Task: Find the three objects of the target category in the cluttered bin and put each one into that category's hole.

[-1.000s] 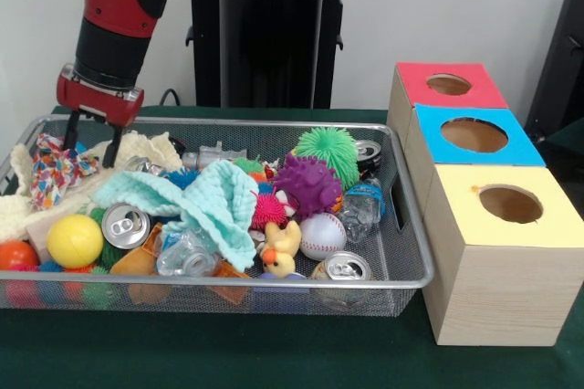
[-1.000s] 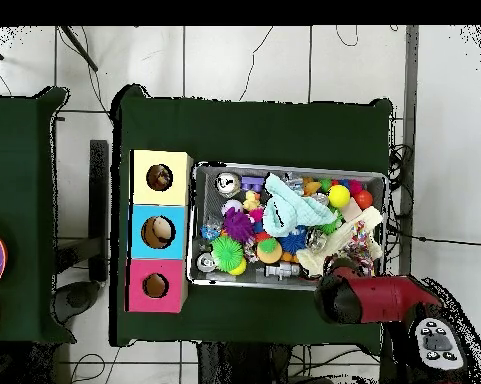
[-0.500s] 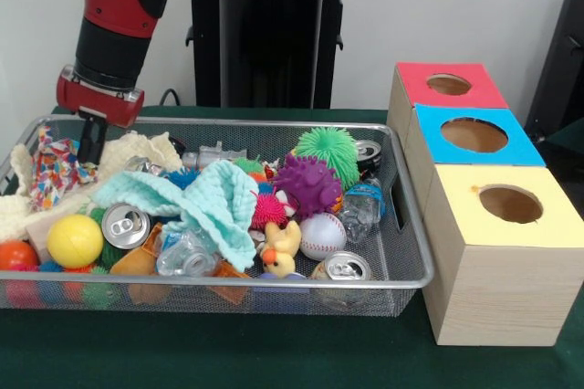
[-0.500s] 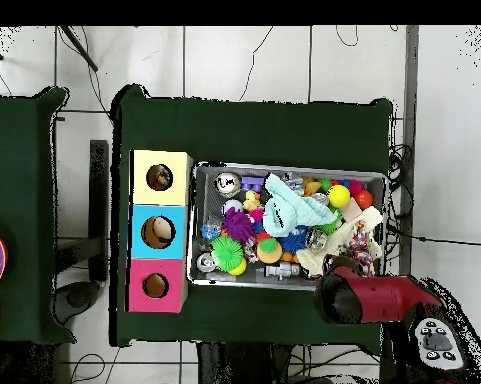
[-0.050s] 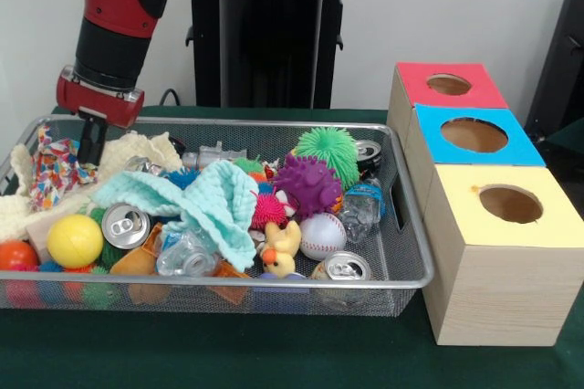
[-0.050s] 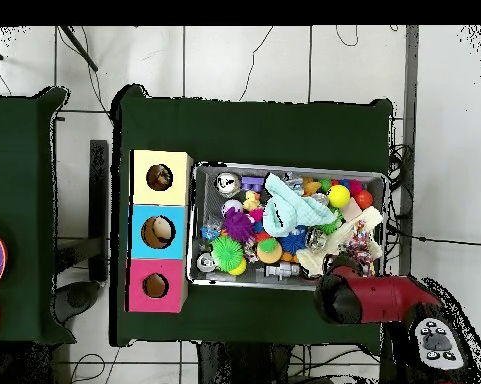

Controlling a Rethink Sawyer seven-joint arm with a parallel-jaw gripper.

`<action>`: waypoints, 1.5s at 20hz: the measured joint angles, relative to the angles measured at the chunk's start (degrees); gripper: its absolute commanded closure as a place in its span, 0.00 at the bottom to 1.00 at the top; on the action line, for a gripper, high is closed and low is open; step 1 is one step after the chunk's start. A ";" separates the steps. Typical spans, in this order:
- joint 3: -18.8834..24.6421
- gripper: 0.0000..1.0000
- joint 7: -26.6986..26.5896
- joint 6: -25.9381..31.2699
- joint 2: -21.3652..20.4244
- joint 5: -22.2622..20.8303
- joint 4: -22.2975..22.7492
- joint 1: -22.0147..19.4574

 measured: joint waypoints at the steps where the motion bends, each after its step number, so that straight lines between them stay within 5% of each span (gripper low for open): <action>1: 0.00 0.00 0.00 0.00 0.00 0.00 0.00 -0.04; 30: -1.33 0.00 0.00 -6.41 2.01 -1.62 -3.18 0.01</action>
